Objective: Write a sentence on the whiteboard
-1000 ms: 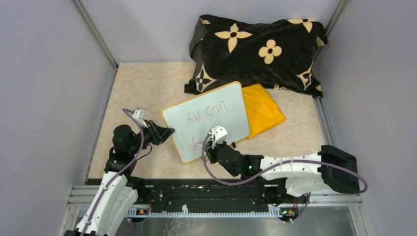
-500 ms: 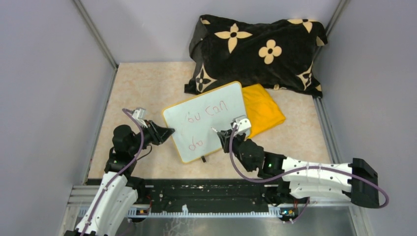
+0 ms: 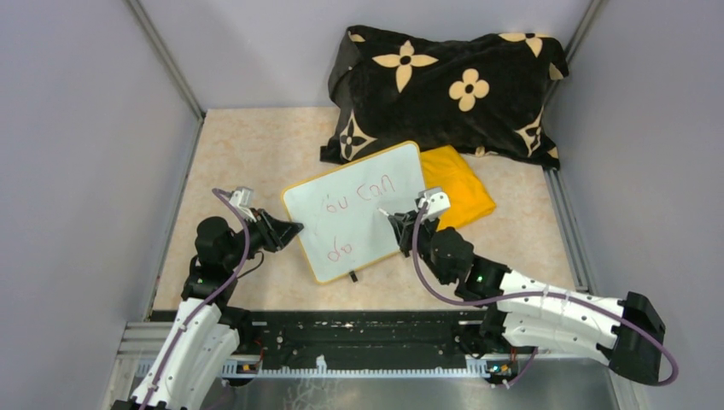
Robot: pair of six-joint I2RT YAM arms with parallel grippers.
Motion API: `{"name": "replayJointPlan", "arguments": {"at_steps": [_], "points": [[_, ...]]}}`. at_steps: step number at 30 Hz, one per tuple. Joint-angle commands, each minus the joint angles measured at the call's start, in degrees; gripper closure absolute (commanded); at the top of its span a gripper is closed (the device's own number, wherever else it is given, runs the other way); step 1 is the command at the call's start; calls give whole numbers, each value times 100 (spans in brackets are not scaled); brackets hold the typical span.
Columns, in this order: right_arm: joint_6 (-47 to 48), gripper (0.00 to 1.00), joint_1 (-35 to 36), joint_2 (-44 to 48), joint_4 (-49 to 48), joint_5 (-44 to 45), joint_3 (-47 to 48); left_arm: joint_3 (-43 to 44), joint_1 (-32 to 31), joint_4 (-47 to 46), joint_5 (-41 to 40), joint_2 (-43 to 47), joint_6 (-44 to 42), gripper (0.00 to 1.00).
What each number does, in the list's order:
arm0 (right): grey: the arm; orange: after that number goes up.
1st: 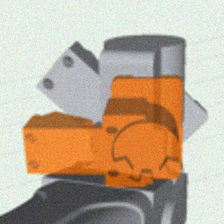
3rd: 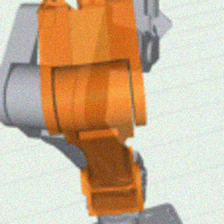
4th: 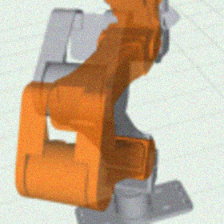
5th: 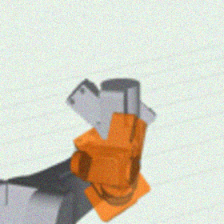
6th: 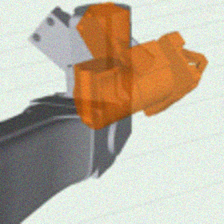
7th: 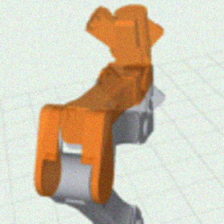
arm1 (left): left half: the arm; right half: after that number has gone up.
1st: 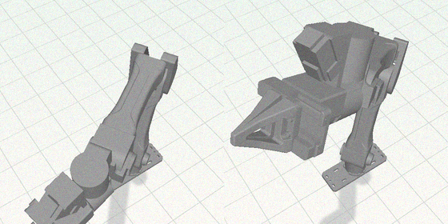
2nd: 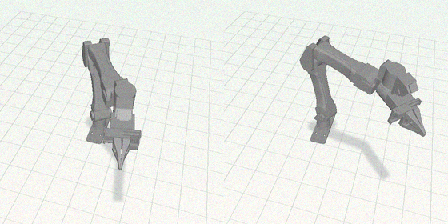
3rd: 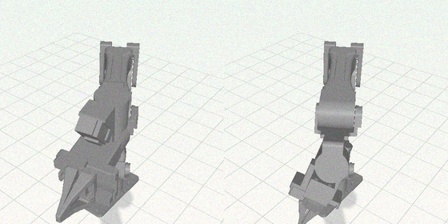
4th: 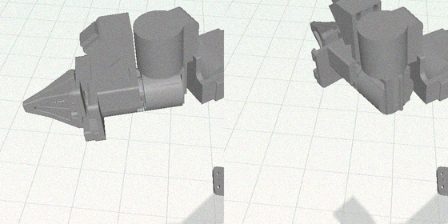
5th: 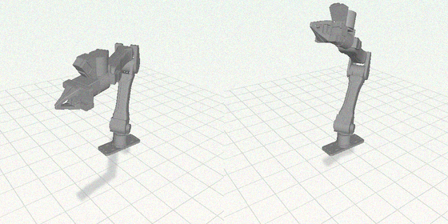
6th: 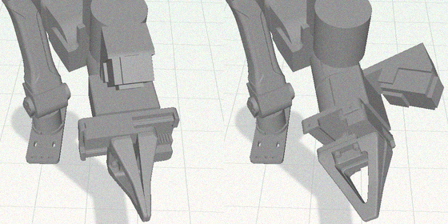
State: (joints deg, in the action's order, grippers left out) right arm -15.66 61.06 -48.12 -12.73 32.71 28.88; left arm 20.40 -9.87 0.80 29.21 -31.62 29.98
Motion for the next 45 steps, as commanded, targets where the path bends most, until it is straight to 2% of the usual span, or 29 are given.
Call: {"name": "replayJointPlan", "arguments": {"at_steps": [1, 12, 26, 45], "points": [[-9, 100, 110, -103, -148, -373, 28, -19, -1, -206, 115, 11, -9, 65], [381, 100, 805, -784, -444, 13, 93, -36, -2, -240, 154, -25, 8, 65], [425, 100, 847, -1059, -764, 213, 212, -45, 1, -226, 137, 72, 17, 65], [78, 100, 845, -1278, -449, 368, 131, -46, -2, -229, 129, 72, 17, 65]]}}
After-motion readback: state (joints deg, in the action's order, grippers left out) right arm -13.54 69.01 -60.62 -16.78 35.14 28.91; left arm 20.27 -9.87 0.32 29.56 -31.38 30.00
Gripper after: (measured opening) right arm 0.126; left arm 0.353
